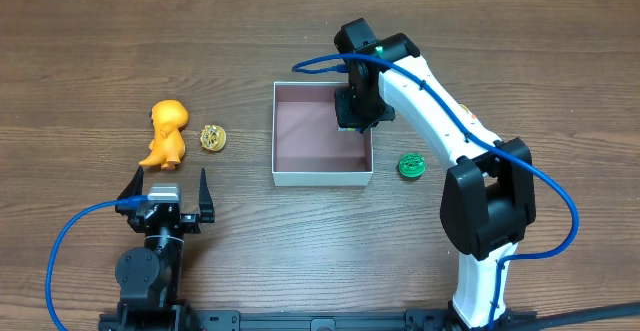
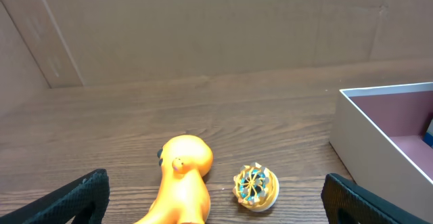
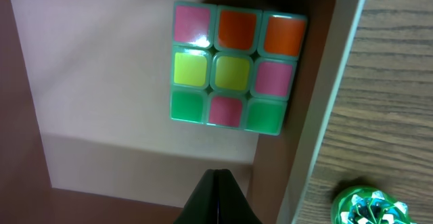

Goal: Pack container

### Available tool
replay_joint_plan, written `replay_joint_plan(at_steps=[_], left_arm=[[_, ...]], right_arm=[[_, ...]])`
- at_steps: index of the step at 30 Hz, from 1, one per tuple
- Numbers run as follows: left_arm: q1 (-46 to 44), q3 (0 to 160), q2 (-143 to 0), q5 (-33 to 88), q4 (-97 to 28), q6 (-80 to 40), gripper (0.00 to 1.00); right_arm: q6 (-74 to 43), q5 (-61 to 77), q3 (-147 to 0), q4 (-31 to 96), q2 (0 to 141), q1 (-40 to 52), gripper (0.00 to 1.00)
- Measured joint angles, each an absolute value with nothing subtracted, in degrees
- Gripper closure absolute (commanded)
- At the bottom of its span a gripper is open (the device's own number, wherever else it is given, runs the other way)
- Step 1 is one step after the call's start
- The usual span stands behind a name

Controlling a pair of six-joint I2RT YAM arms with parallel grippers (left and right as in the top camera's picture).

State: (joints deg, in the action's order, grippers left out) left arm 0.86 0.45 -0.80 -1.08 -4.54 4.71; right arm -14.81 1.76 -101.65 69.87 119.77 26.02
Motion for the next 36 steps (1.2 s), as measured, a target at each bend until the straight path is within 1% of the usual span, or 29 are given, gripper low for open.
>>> replay_joint_plan(at_steps=[6,14,36], left_arm=[[0.86,0.45,-0.80,-1.08,-4.51,4.60,0.00],[0.86,0.45,-0.80,-1.08,-4.51,4.60,0.00],[0.86,0.45,-0.80,-1.06,-4.51,4.60,0.00]], right_arm=[[-14.79,1.83,-101.38,68.29,119.77,26.02,0.96],[-14.96,2.13,-97.19,66.63,119.77,26.02,0.96],[-14.98,2.15,-97.06,64.05,119.77,26.02,0.96]])
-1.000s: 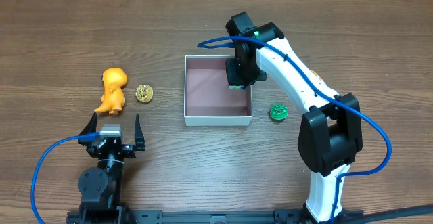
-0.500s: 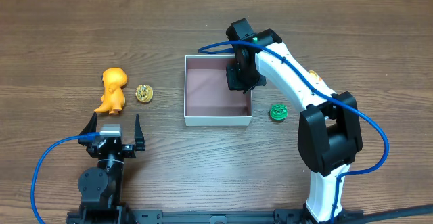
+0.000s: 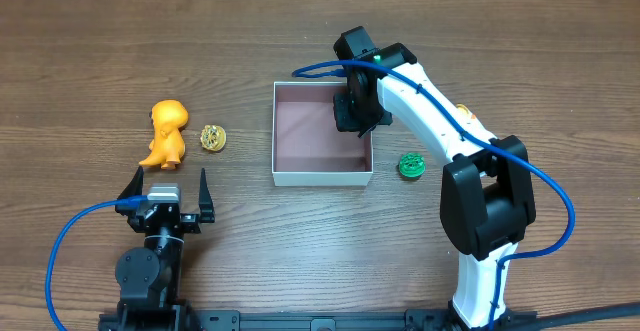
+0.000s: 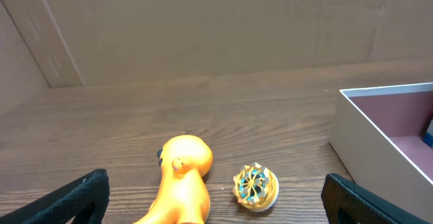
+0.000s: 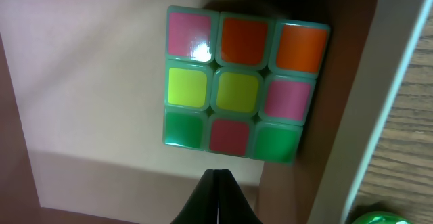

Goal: Pack container

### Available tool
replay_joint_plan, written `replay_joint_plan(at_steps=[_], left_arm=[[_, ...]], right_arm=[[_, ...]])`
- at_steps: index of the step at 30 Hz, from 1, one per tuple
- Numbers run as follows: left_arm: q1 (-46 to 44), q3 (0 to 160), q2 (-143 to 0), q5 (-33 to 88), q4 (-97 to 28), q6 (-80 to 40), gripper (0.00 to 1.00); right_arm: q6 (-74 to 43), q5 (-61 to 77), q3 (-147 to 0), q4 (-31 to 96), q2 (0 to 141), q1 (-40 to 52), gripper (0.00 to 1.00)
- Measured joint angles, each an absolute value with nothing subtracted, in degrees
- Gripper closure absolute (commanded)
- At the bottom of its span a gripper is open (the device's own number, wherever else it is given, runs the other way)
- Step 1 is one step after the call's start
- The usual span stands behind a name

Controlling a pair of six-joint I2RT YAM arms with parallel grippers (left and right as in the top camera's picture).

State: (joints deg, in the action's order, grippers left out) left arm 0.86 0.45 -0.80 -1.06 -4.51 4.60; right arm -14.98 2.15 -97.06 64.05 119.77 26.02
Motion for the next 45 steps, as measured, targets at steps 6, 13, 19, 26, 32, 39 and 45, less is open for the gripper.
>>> replay_joint_plan(at_steps=[6,13,19,26,32,39,45], left_arm=[[0.86,0.45,-0.80,-1.06,-4.51,4.60,0.00],[0.86,0.45,-0.80,-1.06,-4.51,4.60,0.00],[0.86,0.45,-0.80,-1.08,-4.51,4.60,0.00],[0.86,0.45,-0.80,-1.06,-4.51,4.60,0.00],[0.86,0.45,-0.80,-1.06,-4.51,4.60,0.00],[0.86,0.45,-0.80,-1.06,-4.51,4.60,0.00],[0.86,0.45,-0.80,-1.08,-4.54,4.60,0.00]], right_arm=[[-14.98,2.13,-97.06,64.01,119.77,26.02,0.96],[-14.98,2.15,-97.06,63.79,119.90,26.02,0.96],[-14.96,2.13,-97.06,63.40,120.46,26.02,0.96],[-14.98,2.15,-97.06,63.37,121.71,26.02,0.96],[-14.98,2.13,-97.06,62.74,122.32,26.02,0.96],[-14.98,2.17,-97.06,61.84,122.32,26.02,0.96],[-14.98,2.13,-97.06,61.04,122.32,26.02,0.96]])
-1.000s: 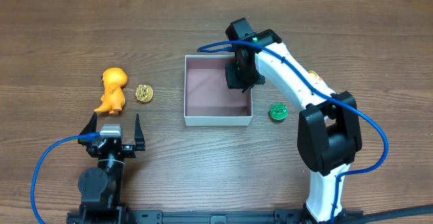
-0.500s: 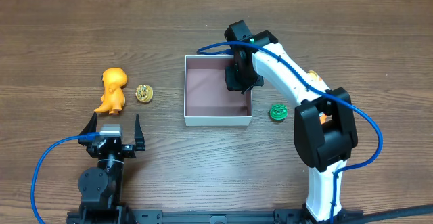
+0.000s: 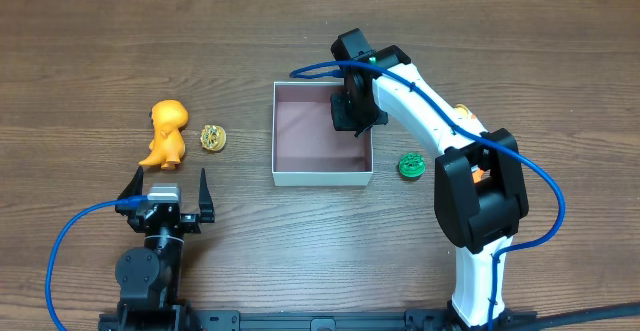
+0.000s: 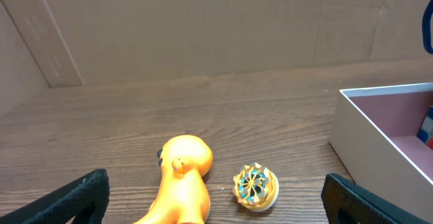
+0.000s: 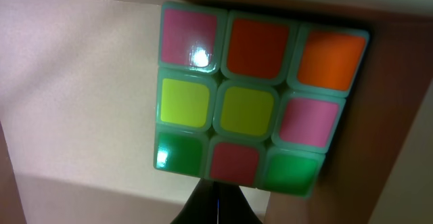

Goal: Pack container

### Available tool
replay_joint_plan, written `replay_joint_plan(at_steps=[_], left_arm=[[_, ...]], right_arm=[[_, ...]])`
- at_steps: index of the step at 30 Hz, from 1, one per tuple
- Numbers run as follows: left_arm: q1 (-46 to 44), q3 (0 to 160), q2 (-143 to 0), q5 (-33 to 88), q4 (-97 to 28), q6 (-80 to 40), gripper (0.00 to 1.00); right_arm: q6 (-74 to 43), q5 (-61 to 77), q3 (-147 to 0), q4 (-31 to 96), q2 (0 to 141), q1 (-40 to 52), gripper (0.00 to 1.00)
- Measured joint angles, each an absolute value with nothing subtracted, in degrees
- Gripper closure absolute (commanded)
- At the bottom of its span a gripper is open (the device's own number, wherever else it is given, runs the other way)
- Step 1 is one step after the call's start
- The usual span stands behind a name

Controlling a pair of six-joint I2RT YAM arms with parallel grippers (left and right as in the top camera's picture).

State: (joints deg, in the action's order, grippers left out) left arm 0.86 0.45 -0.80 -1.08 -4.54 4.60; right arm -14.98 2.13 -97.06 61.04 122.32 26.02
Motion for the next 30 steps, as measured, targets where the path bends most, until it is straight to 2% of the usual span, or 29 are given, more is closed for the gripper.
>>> replay_joint_plan(at_steps=[30], left_arm=[[0.86,0.45,-0.80,-1.08,-4.51,4.60,0.00]], right_arm=[[-13.63,0.99,-97.06,61.01,122.32,26.02,0.96]])
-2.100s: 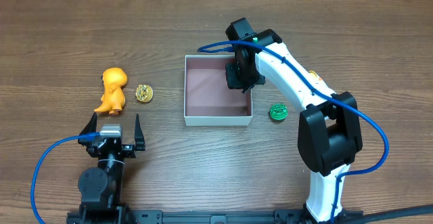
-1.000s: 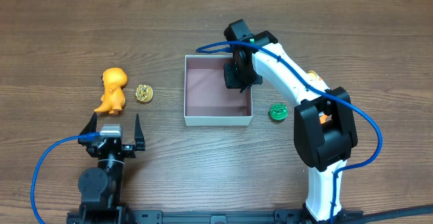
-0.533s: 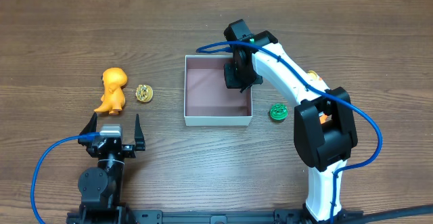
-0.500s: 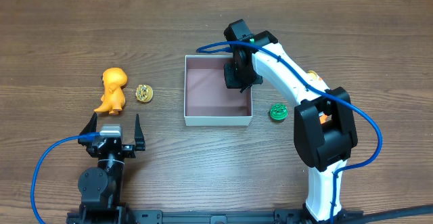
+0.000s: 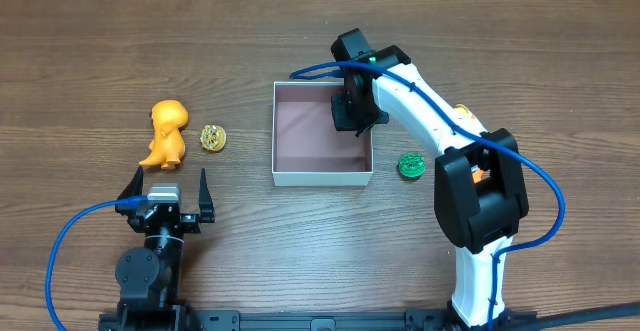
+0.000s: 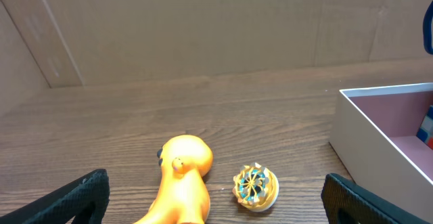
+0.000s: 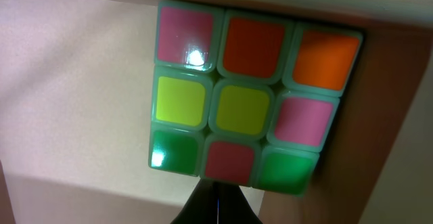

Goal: Pack container

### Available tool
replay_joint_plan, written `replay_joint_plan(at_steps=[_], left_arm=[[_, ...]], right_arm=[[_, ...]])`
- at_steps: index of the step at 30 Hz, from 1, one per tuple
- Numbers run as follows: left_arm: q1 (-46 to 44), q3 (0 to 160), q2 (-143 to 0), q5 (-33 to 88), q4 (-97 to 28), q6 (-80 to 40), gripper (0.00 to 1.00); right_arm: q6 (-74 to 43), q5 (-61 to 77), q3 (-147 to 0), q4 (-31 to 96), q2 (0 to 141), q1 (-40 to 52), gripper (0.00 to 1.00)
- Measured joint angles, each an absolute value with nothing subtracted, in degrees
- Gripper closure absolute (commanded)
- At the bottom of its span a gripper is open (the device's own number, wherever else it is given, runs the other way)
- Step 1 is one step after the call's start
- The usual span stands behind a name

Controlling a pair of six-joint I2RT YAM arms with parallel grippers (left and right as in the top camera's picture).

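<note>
A white box with a pink floor [image 5: 322,177] stands mid-table. A multicoloured puzzle cube [image 7: 254,99] lies in its far right corner; a sliver of the cube [image 6: 426,128] shows in the left wrist view. My right gripper [image 5: 352,111] hangs over that corner and hides the cube from overhead. Its fingers are shut together with nothing between them, the tip [image 7: 218,207] at the cube's near edge. An orange dinosaur toy [image 5: 167,133] and a gold spinning top [image 5: 212,137] lie left of the box. A green top [image 5: 411,164] lies to its right. My left gripper [image 5: 168,187] rests open near the front edge.
In the left wrist view the dinosaur [image 6: 183,176] and gold top [image 6: 256,187] lie ahead between the open fingers [image 6: 74,197], with the box wall [image 6: 365,139] to the right. A cardboard wall [image 6: 203,28] stands behind the table. Blue cables trail from both arms.
The cube sits a hair further up and left in the right wrist view. Nothing else has visibly changed, and both grippers keep their state.
The cube lay in the box's far right corner throughout, with my right gripper shut above it. At each later moment the cube filled more of the right wrist view, and the green top dropped out of it. The left arm and the toys outside stayed still.
</note>
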State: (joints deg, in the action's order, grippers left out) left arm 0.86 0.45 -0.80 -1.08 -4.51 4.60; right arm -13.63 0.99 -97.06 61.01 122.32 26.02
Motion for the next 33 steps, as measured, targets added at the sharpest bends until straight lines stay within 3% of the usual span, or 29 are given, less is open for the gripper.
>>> replay_joint_plan(at_steps=[21,33], left_arm=[[0.86,0.45,-0.80,-1.06,-4.51,4.60,0.00],[0.86,0.45,-0.80,-1.08,-4.51,4.60,0.00]], right_arm=[[-13.10,0.38,-97.84,64.47,122.32,26.02,0.96],[-12.16,0.40,-109.47,72.31,122.34,26.02,0.96]])
